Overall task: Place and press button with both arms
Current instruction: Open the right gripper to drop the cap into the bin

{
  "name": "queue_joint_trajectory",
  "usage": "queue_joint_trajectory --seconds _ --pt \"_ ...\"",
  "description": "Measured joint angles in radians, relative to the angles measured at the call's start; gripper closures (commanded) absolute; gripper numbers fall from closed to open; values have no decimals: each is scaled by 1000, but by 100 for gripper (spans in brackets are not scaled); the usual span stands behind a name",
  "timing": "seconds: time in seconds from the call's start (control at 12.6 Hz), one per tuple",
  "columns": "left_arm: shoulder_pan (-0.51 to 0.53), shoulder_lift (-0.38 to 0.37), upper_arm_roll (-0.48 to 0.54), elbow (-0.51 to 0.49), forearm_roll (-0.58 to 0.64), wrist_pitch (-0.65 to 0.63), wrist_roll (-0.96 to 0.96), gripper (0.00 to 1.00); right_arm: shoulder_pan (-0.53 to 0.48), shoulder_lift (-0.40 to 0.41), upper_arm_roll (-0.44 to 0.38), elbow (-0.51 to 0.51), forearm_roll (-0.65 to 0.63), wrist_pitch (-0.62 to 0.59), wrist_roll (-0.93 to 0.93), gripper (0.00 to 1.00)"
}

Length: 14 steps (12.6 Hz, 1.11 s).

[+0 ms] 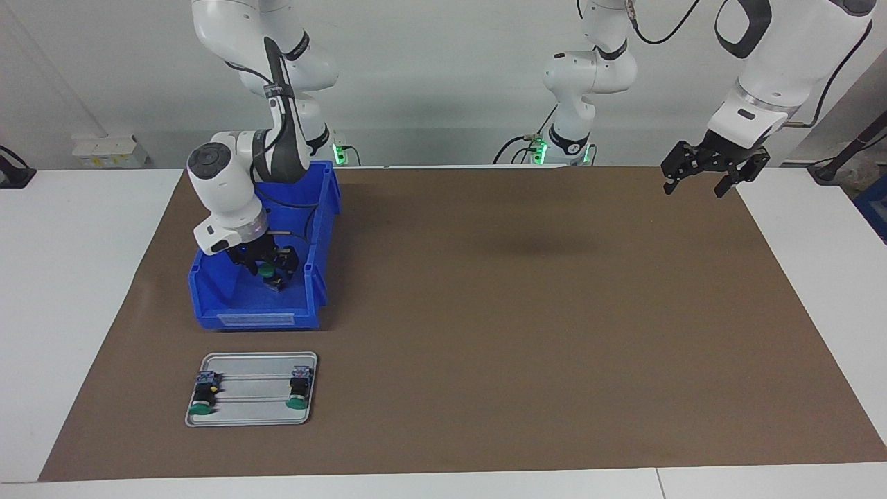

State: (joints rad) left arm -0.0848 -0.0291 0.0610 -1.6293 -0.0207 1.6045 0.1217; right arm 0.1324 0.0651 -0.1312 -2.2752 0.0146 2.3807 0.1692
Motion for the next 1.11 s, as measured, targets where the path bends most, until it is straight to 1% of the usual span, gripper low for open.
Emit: queue_joint_trajectory --seconds 0.24,0.4,0.48,0.64,0.95,1.11 --pt "0 0 0 0 0 0 0 0 0 0 0 39 0 -13 0 8" --pt "0 0 0 0 0 0 0 0 0 -2 0 82 0 -62 0 8" --pt "0 0 0 0 0 0 0 0 1 -4 1 111 0 -105 0 8" --pt "0 0 0 0 0 0 0 0 1 -10 1 195 0 -242 0 8" --pt "0 0 0 0 0 0 0 0 1 -28 1 444 0 -590 0 6" --pt "0 0 0 0 0 0 0 0 0 -31 1 545 0 -707 -3 5"
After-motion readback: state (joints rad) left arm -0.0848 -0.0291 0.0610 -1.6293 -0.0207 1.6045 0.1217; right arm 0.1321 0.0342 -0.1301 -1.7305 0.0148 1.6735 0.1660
